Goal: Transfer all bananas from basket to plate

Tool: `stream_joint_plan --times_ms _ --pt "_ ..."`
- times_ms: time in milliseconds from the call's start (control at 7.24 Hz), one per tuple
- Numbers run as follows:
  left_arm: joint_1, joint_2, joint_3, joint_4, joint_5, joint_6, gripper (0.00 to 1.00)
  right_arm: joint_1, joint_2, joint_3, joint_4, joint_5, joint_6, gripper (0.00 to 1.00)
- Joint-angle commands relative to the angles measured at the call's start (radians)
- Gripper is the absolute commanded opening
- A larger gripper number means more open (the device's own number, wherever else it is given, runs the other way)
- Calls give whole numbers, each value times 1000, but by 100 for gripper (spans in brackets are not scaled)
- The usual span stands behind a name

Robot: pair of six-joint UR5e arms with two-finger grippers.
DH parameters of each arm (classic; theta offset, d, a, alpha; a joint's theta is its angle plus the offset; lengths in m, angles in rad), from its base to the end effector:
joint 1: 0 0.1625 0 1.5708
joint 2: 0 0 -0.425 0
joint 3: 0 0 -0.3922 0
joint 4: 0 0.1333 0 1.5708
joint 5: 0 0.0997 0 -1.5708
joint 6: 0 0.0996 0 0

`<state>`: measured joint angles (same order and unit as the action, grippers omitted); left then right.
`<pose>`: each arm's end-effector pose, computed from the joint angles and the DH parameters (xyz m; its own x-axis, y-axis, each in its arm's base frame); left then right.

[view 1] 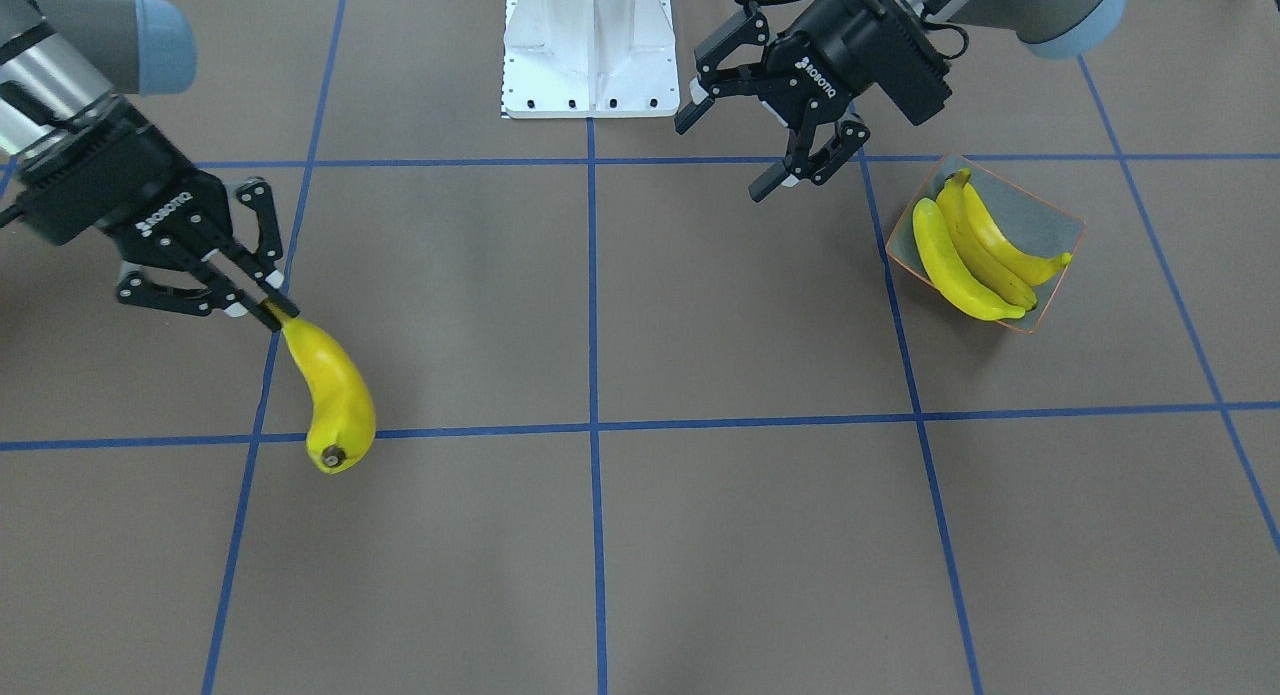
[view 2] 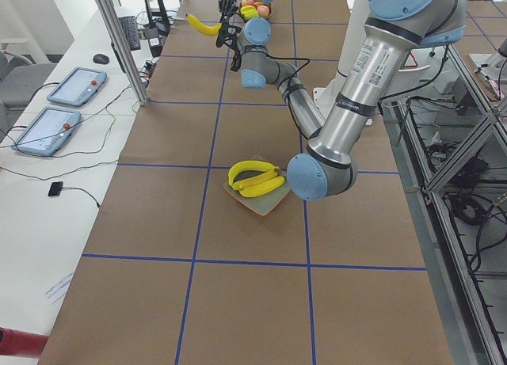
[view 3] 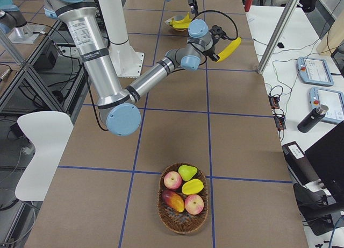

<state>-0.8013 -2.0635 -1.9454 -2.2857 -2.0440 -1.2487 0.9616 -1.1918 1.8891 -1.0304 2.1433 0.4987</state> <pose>0.3141 -0.4506 0.1372 0.0945 0.3074 -0.9469 0.3082 0.8954 0.3215 -0.2609 -0.5125 0.2386 0.4376 -0.6629 0.6075 -0.0253 0.6663 0.7452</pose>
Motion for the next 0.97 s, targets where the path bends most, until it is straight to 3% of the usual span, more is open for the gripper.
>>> stream_joint_plan --times_ms 0,276,829 --pt "1 -27 17 0 11 -1 100 -85 64 118 -244 -17 4 0" --pt "2 -44 38 2 60 -20 100 -217 138 197 -454 -138 9 0" --pt "2 -107 123 0 120 -64 99 -339 241 202 -556 -235 75 0"
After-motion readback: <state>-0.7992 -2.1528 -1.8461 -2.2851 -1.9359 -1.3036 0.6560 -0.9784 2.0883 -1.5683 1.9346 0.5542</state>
